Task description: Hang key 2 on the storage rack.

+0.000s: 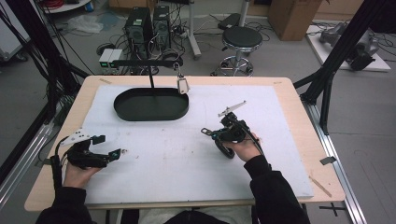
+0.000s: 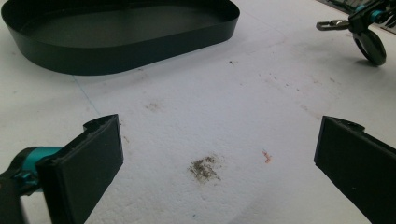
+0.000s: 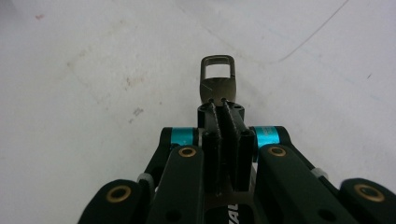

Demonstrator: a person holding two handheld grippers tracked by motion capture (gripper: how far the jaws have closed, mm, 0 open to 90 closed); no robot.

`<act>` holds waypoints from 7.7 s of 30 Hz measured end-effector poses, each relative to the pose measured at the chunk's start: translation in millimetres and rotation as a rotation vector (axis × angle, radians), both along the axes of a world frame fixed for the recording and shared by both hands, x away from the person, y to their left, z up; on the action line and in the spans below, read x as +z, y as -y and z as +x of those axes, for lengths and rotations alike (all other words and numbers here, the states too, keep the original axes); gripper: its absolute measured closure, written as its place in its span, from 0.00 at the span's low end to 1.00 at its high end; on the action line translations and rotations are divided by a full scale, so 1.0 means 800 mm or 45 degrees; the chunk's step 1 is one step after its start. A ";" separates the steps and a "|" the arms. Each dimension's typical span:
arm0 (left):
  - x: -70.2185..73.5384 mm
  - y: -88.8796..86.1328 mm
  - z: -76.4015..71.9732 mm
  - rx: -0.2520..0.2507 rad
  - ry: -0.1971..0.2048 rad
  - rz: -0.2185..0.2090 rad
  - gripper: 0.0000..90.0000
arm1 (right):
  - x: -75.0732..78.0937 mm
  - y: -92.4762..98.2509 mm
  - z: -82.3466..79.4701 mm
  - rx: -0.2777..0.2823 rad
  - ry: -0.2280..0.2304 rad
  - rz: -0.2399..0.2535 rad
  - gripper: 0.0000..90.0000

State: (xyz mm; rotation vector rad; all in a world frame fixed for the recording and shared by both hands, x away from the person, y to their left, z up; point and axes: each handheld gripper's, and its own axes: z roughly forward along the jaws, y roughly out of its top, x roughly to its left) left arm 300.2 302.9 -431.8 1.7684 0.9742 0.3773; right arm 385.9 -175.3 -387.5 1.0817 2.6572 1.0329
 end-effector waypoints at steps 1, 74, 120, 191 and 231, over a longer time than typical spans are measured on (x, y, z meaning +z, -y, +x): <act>0.000 0.000 0.000 -0.002 -0.002 -0.002 0.02 | 0.002 0.000 0.001 0.014 0.007 0.017 0.96; 0.001 -0.004 0.000 0.010 0.019 -0.030 0.02 | 0.164 -0.123 0.102 0.141 0.108 0.193 0.96; 0.002 -0.007 0.001 0.004 0.023 -0.072 0.02 | 0.136 -0.209 0.170 -0.048 0.163 0.130 0.95; 0.000 -0.007 0.002 0.000 0.018 -0.060 0.02 | 0.098 -0.149 0.146 -0.116 0.201 0.087 0.01; 0.000 -0.005 0.001 0.005 0.008 -0.044 0.02 | 0.073 -0.041 0.077 -0.143 0.231 0.049 0.01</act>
